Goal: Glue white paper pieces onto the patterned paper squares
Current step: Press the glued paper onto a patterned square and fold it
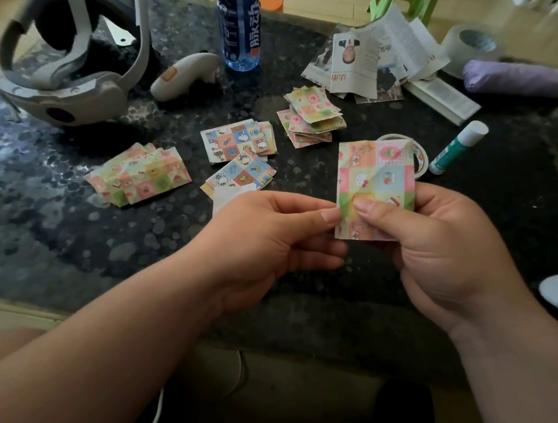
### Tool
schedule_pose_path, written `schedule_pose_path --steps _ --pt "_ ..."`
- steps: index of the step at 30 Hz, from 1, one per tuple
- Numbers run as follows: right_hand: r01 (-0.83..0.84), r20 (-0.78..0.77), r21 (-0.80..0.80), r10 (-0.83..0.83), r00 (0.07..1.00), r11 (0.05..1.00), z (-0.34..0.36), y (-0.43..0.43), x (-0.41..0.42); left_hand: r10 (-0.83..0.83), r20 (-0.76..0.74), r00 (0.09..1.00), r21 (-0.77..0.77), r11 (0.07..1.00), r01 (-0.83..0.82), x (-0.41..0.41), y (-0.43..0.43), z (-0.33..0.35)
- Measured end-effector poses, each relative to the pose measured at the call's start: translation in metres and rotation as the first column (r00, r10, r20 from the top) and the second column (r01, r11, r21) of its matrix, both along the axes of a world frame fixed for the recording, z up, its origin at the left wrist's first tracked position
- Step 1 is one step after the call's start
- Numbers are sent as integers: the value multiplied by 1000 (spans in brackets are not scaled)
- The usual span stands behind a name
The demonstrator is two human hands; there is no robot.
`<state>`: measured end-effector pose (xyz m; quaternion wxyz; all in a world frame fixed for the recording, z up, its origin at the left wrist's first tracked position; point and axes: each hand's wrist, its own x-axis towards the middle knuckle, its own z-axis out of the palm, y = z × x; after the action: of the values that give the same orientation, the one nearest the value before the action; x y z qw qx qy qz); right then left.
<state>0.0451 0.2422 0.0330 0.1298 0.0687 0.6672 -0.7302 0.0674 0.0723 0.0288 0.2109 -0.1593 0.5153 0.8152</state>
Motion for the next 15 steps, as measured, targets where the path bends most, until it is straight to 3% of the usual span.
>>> schedule_pose_path --steps 15 --pt "-7 -36 17 7 999 1000 -4 0 -2 -25 22 999 -1 1000 25 0 0 0"
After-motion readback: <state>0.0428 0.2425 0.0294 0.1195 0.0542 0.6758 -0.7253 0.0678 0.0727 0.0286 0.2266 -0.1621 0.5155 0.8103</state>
